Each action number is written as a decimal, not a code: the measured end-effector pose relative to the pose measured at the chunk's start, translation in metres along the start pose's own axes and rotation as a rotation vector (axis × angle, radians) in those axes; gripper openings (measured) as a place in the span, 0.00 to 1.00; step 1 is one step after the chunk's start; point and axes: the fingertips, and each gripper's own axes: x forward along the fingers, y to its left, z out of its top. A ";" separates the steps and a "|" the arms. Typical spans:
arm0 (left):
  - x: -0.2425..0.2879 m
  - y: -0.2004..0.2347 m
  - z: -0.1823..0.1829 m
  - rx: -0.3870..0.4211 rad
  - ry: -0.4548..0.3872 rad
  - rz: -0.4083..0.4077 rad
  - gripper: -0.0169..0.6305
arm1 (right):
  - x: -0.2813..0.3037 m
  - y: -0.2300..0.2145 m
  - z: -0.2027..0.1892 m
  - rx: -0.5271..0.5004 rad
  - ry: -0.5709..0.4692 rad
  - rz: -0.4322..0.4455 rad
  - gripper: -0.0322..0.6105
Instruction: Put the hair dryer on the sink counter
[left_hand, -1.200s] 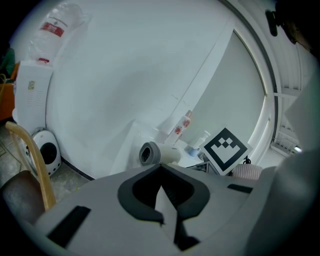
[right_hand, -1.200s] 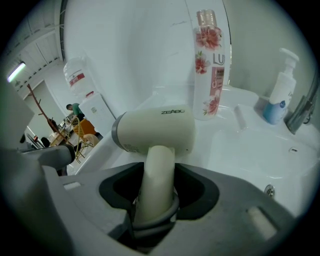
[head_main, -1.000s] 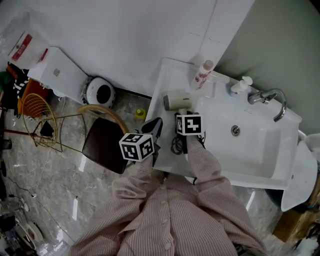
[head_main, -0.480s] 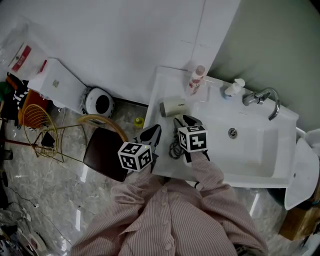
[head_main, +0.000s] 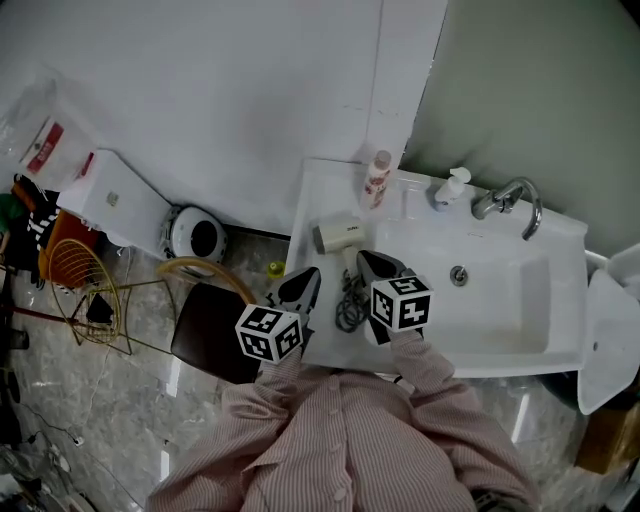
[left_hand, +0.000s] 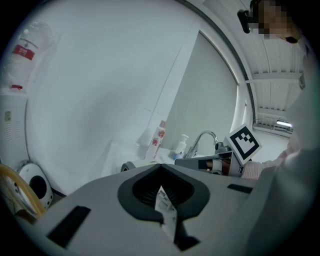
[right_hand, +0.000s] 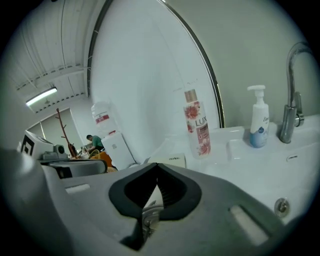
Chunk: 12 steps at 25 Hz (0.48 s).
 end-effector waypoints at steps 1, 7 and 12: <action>-0.001 -0.002 0.002 0.010 -0.005 -0.007 0.02 | -0.004 0.002 0.003 0.004 -0.022 0.014 0.06; -0.005 -0.011 0.016 0.075 -0.045 -0.027 0.02 | -0.027 0.007 0.023 0.000 -0.138 0.070 0.06; -0.009 -0.017 0.027 0.106 -0.077 -0.038 0.02 | -0.046 0.009 0.035 -0.004 -0.193 0.088 0.06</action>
